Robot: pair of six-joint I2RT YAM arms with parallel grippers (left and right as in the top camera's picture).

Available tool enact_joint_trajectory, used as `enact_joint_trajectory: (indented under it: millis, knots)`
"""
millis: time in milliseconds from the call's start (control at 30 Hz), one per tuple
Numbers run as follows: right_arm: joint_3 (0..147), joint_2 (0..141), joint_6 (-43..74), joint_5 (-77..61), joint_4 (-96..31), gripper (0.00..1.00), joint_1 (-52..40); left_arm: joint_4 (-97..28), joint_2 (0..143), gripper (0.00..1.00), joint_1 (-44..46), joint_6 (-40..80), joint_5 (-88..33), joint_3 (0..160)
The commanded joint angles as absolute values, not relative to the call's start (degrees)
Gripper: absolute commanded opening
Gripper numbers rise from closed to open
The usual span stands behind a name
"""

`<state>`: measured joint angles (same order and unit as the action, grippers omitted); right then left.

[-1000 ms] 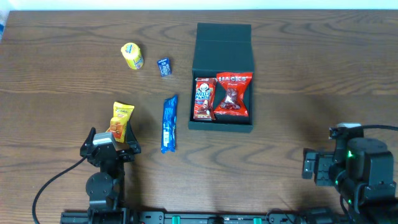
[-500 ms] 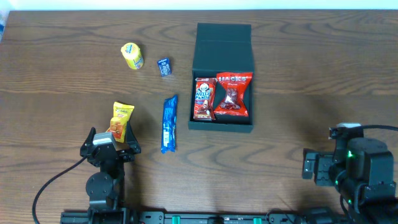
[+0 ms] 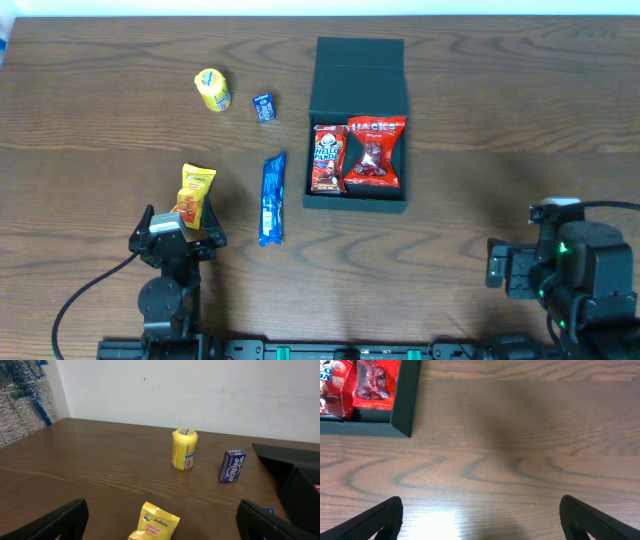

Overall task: Pack container
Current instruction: 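Reach the left gripper to the blue wrapped bar and grasp it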

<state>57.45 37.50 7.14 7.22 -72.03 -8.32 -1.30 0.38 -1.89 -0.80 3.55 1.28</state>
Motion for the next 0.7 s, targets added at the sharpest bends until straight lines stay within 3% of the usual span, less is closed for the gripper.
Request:
enact_joint_trajectory:
  millis: [0, 267, 433, 667]
  knots:
    - [57.25, 37.39, 6.57, 6.85, -72.03, 0.99, -7.75, -4.19, 1.02, 0.96, -2.22, 1.80, 2.66, 2.20]
    - [57.25, 37.39, 6.57, 6.85, -72.03, 0.99, -7.75, -9.47, 18.72, 0.95, -2.22, 6.90, -0.89, 21.58]
    - [57.25, 37.39, 6.57, 6.85, -72.03, 0.99, -7.75, -27.18, 36.03, 0.95, -2.20, 7.18, -4.86, 38.63]
    - [57.25, 37.39, 6.57, 6.83, -72.03, 0.99, -7.75, -48.90, 49.10, 0.95, -1.39, 13.76, -8.88, 51.11]
